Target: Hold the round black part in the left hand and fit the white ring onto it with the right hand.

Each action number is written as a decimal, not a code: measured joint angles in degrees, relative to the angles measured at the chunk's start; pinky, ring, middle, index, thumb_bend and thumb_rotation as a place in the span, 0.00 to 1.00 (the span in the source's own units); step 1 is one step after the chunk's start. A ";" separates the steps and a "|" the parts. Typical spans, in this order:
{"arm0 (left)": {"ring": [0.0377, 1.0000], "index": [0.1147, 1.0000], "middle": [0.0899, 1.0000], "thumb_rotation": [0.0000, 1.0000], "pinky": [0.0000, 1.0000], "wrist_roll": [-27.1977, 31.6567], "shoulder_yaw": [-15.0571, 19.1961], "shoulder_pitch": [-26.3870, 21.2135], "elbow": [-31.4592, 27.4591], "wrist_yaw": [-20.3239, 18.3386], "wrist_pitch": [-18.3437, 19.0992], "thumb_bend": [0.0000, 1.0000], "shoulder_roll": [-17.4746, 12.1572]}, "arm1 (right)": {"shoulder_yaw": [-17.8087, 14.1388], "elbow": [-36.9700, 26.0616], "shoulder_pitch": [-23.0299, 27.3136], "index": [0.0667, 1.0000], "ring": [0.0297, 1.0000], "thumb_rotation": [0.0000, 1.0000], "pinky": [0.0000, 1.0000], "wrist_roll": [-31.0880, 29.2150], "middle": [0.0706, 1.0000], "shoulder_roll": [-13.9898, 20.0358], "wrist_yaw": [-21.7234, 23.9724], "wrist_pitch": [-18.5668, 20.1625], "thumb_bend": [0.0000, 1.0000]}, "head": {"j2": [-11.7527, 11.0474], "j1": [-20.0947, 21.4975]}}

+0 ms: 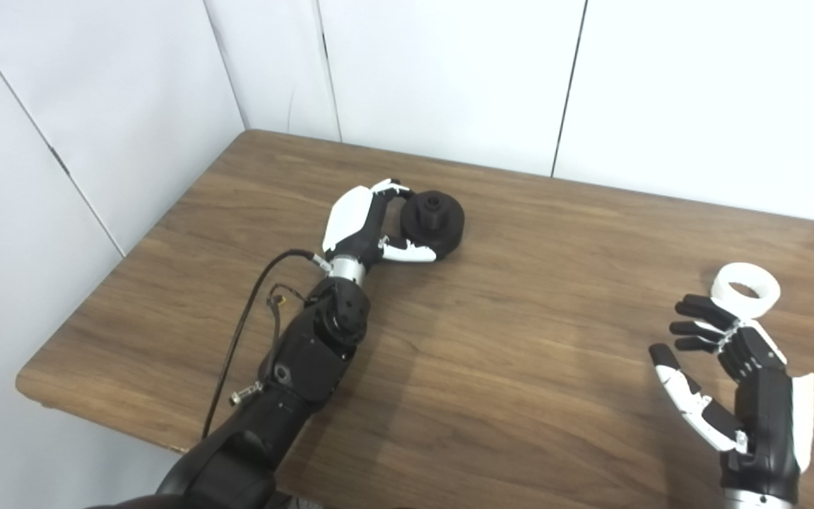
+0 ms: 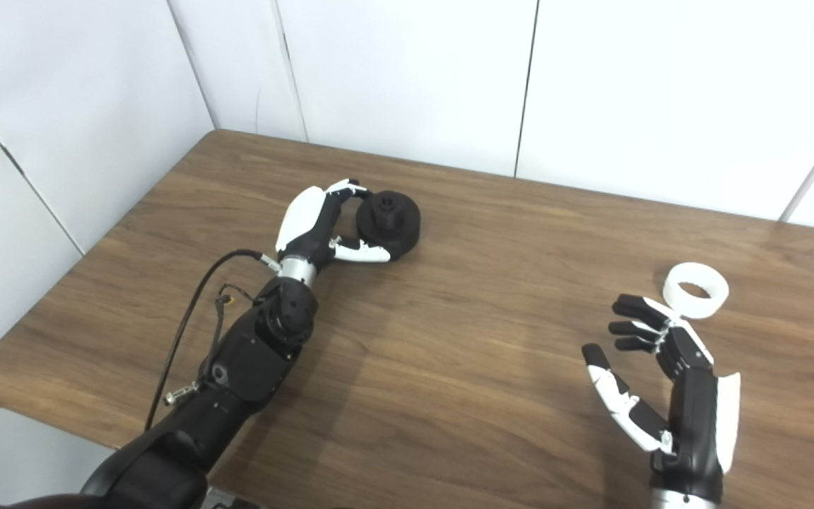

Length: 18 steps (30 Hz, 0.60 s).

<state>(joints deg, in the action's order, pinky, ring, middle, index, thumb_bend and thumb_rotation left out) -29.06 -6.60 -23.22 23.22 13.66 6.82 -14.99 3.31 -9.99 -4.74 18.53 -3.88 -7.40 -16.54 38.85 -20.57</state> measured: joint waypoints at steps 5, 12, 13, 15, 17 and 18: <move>0.92 0.55 0.90 0.27 0.81 -0.14 -1.83 2.08 -3.96 -2.11 1.60 0.85 -0.22 | 0.09 0.00 0.00 0.65 0.59 0.18 0.53 0.02 0.65 -0.03 0.00 0.01 0.52 | 0.18 0.53; 0.93 0.54 0.91 0.26 0.83 0.05 -3.83 4.66 -7.89 -3.51 1.19 0.85 -0.12 | 0.27 0.00 0.01 0.65 0.59 0.18 0.53 0.77 0.65 -0.16 -0.06 0.02 0.52 | 0.70 2.19; 0.94 0.54 0.91 0.26 0.83 0.06 -4.11 5.13 -8.61 -3.88 1.09 0.85 -0.11 | 0.27 0.00 0.01 0.65 0.59 0.18 0.53 0.87 0.65 -0.17 -0.09 0.02 0.52 | 0.88 2.55; 0.95 0.54 0.91 0.26 0.85 0.07 -4.83 6.75 -11.75 -5.27 1.33 0.85 -0.10 | 0.47 -0.03 0.02 0.65 0.59 0.17 0.53 1.06 0.65 -0.21 -0.11 0.04 0.52 | 0.97 2.98; 0.95 0.55 0.92 0.26 0.86 0.08 -5.44 8.20 -14.32 -6.41 1.71 0.84 0.03 | 0.58 -0.08 0.02 0.65 0.60 0.17 0.53 1.21 0.65 -0.27 -0.12 0.18 0.52 | 1.14 3.51; 0.96 0.55 0.92 0.26 0.86 0.05 -5.82 9.25 -16.31 -7.32 2.12 0.84 0.12 | 0.65 -0.15 0.01 0.65 0.60 0.16 0.53 1.36 0.65 -0.30 -0.14 0.34 0.52 | 1.32 4.12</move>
<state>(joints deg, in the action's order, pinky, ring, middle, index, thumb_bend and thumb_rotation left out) -29.01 -12.42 -13.98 6.90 6.34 8.95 -14.87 3.96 -10.14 -4.72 19.89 -4.18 -7.54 -16.20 40.16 -16.44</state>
